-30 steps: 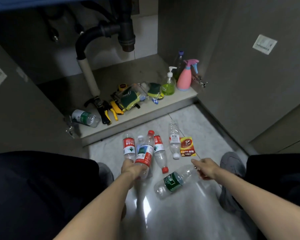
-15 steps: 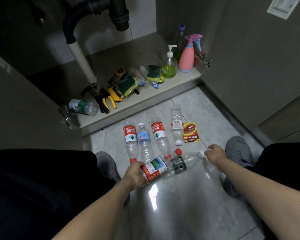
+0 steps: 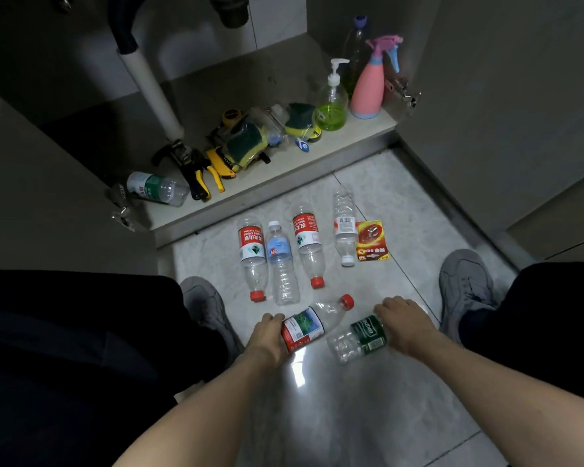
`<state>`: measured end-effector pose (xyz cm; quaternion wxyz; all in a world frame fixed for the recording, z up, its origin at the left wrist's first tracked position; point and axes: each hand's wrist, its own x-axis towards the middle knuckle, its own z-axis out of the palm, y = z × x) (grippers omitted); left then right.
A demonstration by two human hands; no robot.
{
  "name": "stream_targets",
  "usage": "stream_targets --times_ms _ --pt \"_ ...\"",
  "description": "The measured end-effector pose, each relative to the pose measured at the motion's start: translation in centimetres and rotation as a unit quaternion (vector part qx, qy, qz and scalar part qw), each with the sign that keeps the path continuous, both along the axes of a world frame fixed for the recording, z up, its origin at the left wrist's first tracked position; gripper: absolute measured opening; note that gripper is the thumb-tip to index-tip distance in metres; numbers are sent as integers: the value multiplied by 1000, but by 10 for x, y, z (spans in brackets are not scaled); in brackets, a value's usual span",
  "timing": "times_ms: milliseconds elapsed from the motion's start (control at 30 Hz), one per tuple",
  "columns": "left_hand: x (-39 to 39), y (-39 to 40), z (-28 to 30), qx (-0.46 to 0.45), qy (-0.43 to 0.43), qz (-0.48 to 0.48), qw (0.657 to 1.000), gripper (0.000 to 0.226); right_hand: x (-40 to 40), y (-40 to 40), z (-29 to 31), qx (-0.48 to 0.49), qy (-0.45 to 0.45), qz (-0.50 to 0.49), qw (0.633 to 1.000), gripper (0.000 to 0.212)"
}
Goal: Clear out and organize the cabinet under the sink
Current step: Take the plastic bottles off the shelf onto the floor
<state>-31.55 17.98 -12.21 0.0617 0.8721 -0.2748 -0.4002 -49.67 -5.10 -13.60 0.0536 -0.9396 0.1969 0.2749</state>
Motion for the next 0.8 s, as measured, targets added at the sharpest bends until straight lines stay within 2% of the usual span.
stream_targets --times_ms 33,200,267,400,600,733,800 --pt "1 -1 3 3 -27 -12 1000 53 -4 -4 2 12 -14 -28 999 46" --pt "3 0 1 4 -17 -5 1000 53 -24 -26 17 94 -77 -193 974 54" --pt "5 -2 -5 7 -23 -15 1000 55 -22 -26 21 107 -91 -276 951 58" --pt "8 -2 -12 0 -30 -12 999 56 -3 -15 23 113 -64 -434 891 53" --pt "12 -5 -13 -5 2 58 998 48 14 -1 11 209 -43 -496 841 40" --pt "25 -10 -3 -8 28 124 992 30 21 -1 7 200 -54 -478 854 42" --pt "37 -14 7 -15 35 148 988 31 25 -6 5 183 -78 -463 863 44"
